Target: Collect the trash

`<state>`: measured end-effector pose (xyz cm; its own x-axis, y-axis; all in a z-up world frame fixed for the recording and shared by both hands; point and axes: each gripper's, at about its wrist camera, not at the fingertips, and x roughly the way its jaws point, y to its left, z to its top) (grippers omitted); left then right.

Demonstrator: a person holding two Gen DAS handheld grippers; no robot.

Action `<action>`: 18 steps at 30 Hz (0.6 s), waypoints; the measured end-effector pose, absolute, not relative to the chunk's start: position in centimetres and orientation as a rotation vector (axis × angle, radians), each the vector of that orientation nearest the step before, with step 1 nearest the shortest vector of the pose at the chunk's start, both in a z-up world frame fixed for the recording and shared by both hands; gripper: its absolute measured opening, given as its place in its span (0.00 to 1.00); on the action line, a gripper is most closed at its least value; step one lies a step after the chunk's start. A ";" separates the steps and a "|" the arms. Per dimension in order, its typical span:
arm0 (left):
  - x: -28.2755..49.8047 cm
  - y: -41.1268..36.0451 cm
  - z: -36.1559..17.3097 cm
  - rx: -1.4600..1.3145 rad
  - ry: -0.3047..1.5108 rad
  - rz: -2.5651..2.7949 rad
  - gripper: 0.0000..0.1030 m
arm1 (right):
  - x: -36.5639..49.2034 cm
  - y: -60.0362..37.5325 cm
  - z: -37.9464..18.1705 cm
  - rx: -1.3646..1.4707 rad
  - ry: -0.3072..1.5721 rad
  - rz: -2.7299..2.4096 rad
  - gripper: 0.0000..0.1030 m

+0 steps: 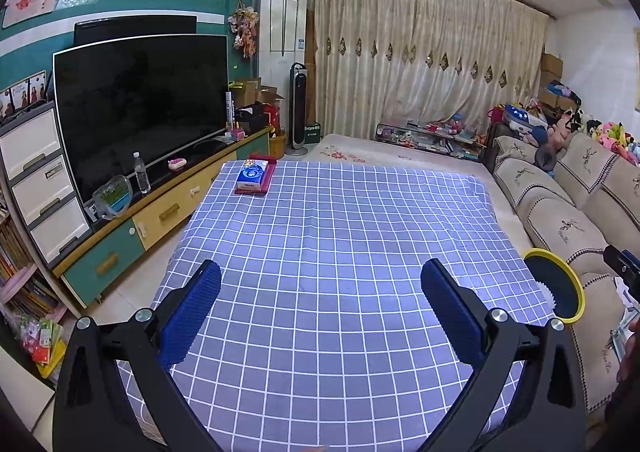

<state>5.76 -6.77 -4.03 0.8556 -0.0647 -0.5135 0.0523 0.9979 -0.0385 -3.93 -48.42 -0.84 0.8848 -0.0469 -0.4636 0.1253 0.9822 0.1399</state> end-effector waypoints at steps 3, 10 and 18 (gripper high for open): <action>5.8 -6.8 -4.1 -0.022 0.540 -0.062 0.96 | -3.9 -48.4 -0.9 0.169 0.477 -0.090 0.89; 5.9 -6.7 -4.3 -0.018 0.541 -0.060 0.96 | -3.9 -48.5 -1.0 0.171 0.477 -0.091 0.89; 5.9 -7.0 -4.4 -0.009 0.539 -0.067 0.96 | -3.9 -48.5 -1.0 0.172 0.477 -0.091 0.89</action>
<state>5.89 -6.96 -4.38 0.8560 -0.0657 -0.5127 0.0610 0.9978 -0.0261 -3.87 -48.45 -1.05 0.8845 -0.0466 -0.4642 0.1268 0.9815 0.1431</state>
